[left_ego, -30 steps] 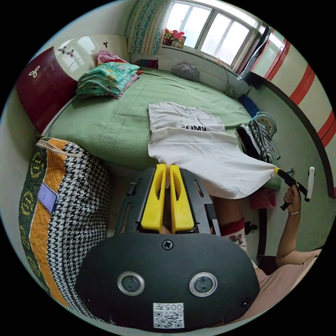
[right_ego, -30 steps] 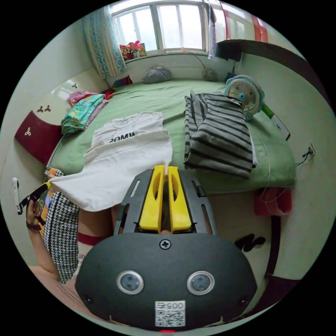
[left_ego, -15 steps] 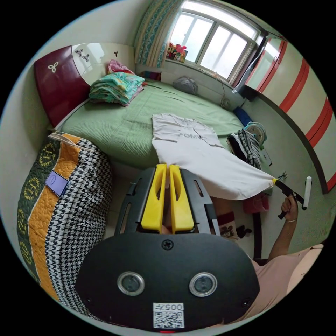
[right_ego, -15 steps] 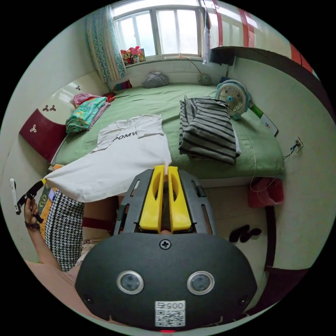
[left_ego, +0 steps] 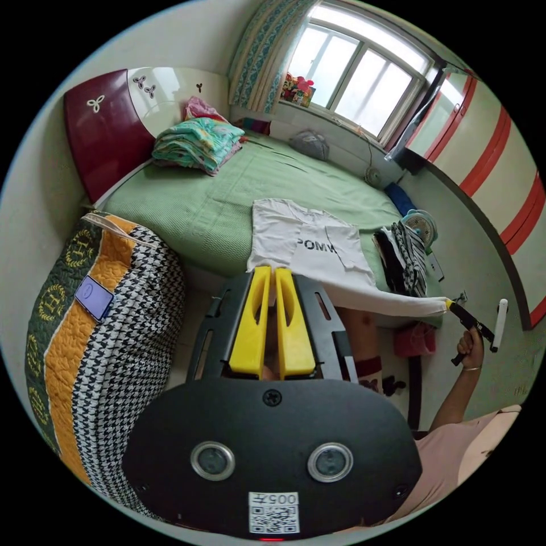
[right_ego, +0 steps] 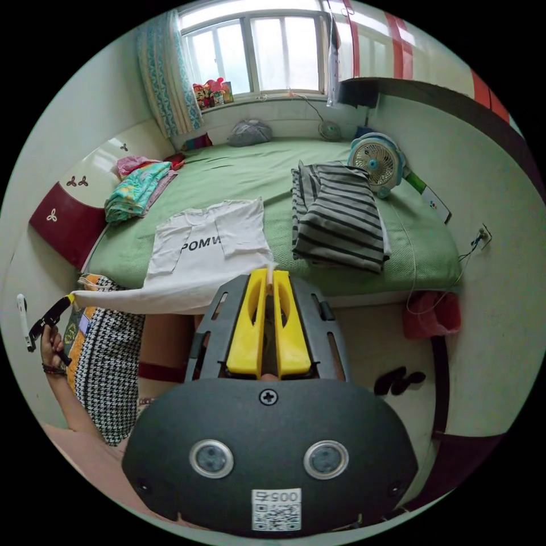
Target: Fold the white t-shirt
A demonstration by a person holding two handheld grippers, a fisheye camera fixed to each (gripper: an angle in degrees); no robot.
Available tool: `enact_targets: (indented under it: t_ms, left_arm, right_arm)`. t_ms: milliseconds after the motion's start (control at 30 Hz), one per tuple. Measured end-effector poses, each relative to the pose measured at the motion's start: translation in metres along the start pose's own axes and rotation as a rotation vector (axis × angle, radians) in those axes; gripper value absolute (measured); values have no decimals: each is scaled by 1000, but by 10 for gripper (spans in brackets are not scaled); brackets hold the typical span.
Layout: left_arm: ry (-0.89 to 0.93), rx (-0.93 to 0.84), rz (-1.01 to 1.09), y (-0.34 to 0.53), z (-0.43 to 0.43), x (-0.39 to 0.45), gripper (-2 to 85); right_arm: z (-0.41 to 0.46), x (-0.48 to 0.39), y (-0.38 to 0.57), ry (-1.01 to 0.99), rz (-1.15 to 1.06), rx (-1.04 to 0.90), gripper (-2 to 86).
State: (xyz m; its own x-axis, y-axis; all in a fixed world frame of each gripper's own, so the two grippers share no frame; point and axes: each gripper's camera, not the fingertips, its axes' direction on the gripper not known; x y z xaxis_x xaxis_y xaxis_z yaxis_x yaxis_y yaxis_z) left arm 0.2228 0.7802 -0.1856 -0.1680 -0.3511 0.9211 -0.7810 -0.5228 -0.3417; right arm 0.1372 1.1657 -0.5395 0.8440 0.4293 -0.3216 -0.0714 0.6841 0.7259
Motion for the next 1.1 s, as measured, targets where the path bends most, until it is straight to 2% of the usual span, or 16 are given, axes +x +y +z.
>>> enact_targets:
  t_ms: [400, 667, 933, 1100]
  left_arm:
    - [-13, -29, 39, -152, 81, -2, 15]
    - [-28, -139, 25, -281, 193, -8, 20]
    - [-174, -213, -66, -388, 343, -19, 62]
    - [-148, -165, -28, -406, 356, -22, 76]
  right_arm:
    - [77, -35, -130, 73, -45, 1, -12]
    - [200, -64, -261, 157, -66, -62, -12]
    - [362, -86, -365, 187, 22, -180, 37]
    - [369, -76, -371, 106, 25, -122, 55]
